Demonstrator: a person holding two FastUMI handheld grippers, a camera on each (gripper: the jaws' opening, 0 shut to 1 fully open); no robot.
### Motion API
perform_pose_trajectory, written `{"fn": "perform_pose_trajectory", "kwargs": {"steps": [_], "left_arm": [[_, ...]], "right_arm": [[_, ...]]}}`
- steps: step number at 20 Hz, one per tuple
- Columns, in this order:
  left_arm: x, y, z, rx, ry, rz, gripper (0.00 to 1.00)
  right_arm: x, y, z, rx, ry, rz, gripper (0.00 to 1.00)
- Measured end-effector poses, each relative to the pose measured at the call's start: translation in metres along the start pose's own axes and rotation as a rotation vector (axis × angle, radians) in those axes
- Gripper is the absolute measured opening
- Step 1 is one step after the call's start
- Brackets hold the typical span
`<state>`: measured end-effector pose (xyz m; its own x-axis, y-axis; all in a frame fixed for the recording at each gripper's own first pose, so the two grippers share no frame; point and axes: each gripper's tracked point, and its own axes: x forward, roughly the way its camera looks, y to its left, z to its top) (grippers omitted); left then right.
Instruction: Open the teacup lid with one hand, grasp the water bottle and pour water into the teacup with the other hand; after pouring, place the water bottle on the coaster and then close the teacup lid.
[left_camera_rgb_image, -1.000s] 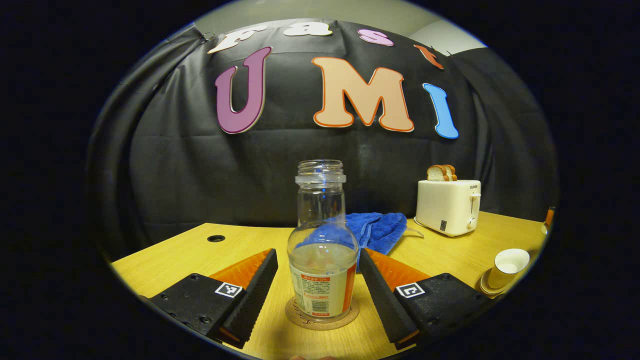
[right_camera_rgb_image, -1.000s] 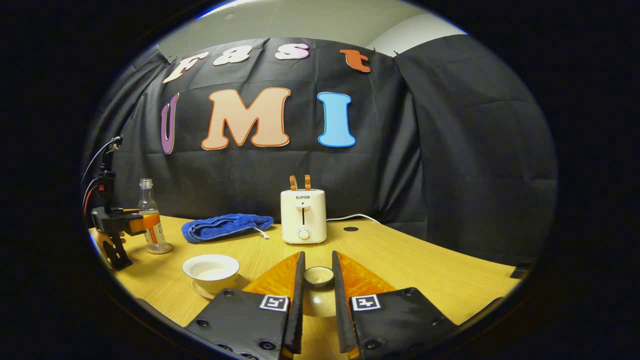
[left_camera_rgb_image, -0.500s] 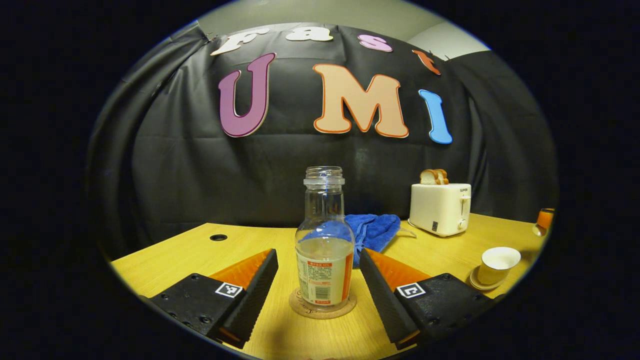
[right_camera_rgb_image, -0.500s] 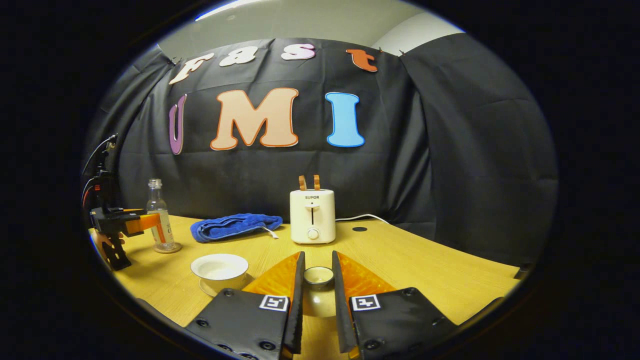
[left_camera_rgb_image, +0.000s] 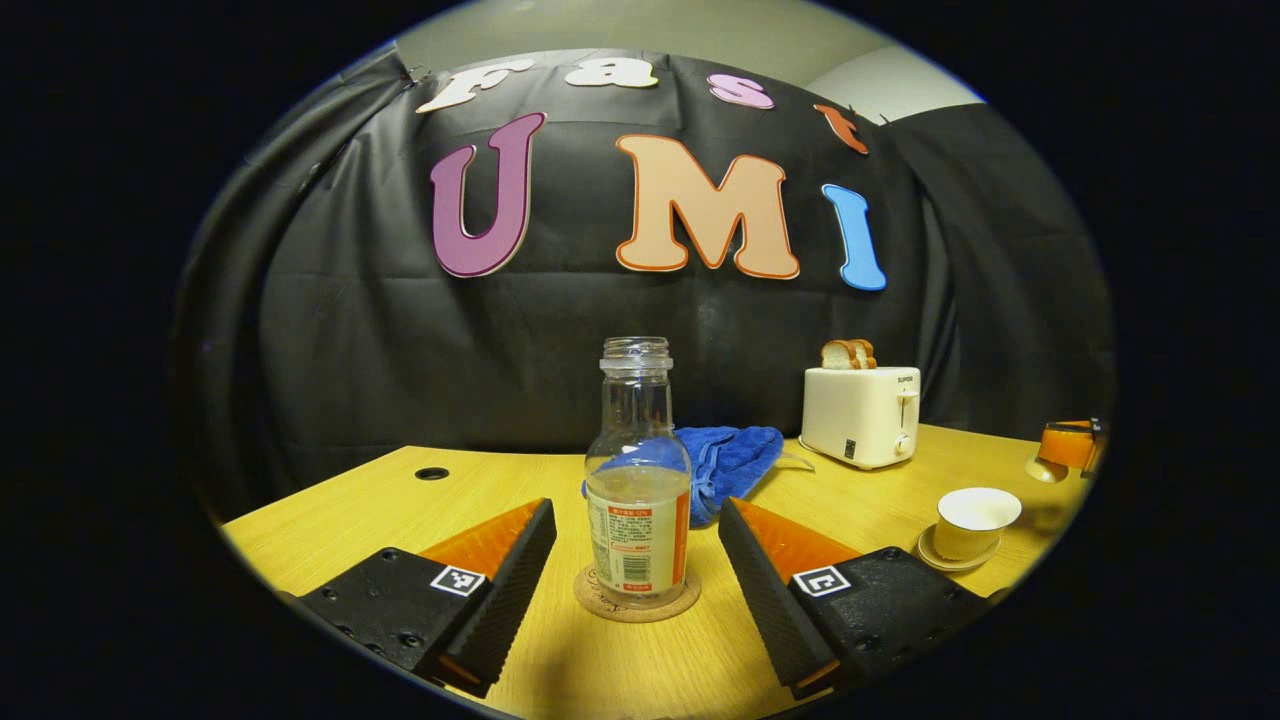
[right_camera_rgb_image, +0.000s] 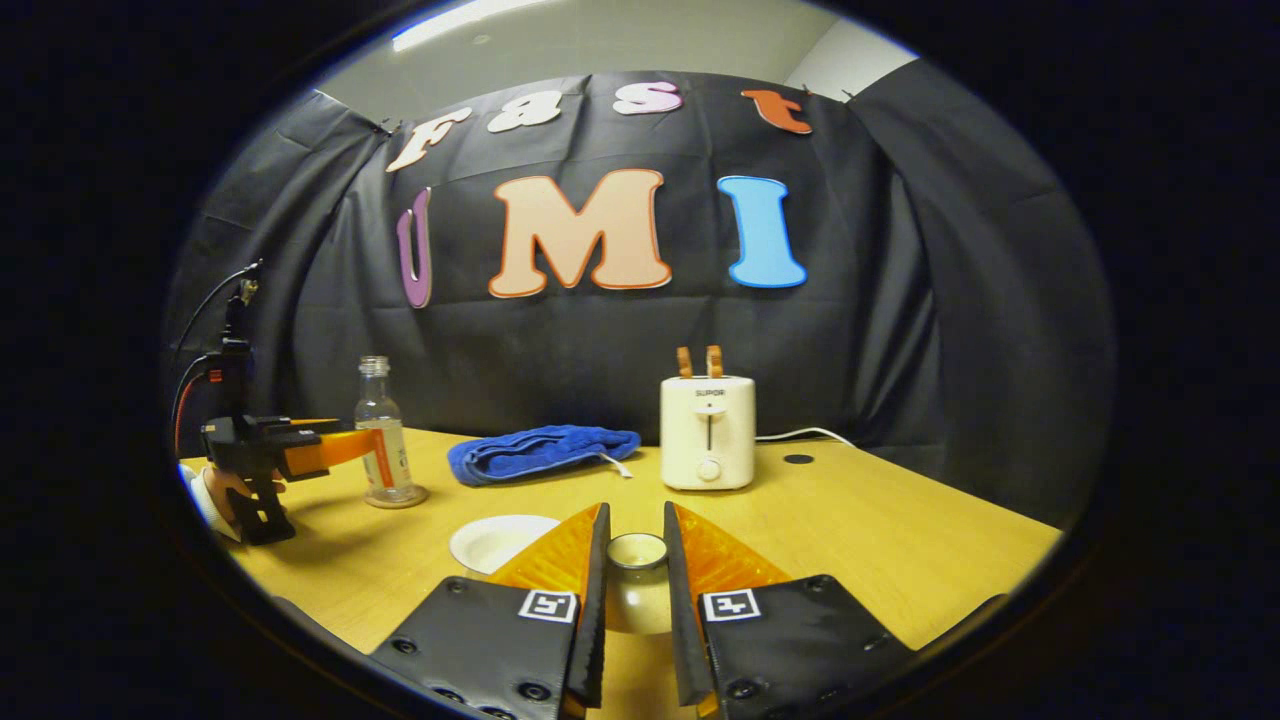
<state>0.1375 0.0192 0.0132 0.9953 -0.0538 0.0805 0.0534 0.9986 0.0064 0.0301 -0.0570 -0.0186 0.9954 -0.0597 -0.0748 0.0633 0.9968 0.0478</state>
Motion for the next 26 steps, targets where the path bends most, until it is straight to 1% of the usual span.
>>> {"fn": "perform_pose_trajectory", "kwargs": {"steps": [2,4,10,13,17,22,24,26], "left_arm": [[0.001,-0.002,0.000,0.000,0.002,-0.011,0.95],[0.000,-0.003,-0.001,-0.001,0.002,-0.015,0.95],[0.001,-0.005,0.000,0.001,0.002,-0.030,0.95],[0.002,-0.005,-0.001,0.001,0.002,-0.030,0.95],[0.002,-0.006,-0.001,0.002,0.003,-0.030,0.95],[0.002,-0.005,-0.001,0.001,0.003,-0.030,0.95],[0.002,-0.006,-0.001,0.001,0.003,-0.030,0.95],[0.002,-0.006,-0.001,0.001,0.003,-0.031,0.95]], "right_arm": [[0.011,0.021,-0.002,0.003,0.006,0.059,0.32],[0.022,0.035,-0.002,0.003,0.008,0.097,0.31],[0.043,0.069,-0.010,0.003,0.057,0.197,0.31],[0.049,0.078,-0.016,-0.004,0.093,0.232,0.31],[0.053,0.081,-0.027,-0.010,0.160,0.244,0.31],[0.054,0.082,-0.028,-0.014,0.165,0.249,0.31],[0.054,0.081,-0.028,-0.013,0.167,0.243,0.36],[0.054,0.081,-0.027,-0.016,0.164,0.242,0.37]]}}
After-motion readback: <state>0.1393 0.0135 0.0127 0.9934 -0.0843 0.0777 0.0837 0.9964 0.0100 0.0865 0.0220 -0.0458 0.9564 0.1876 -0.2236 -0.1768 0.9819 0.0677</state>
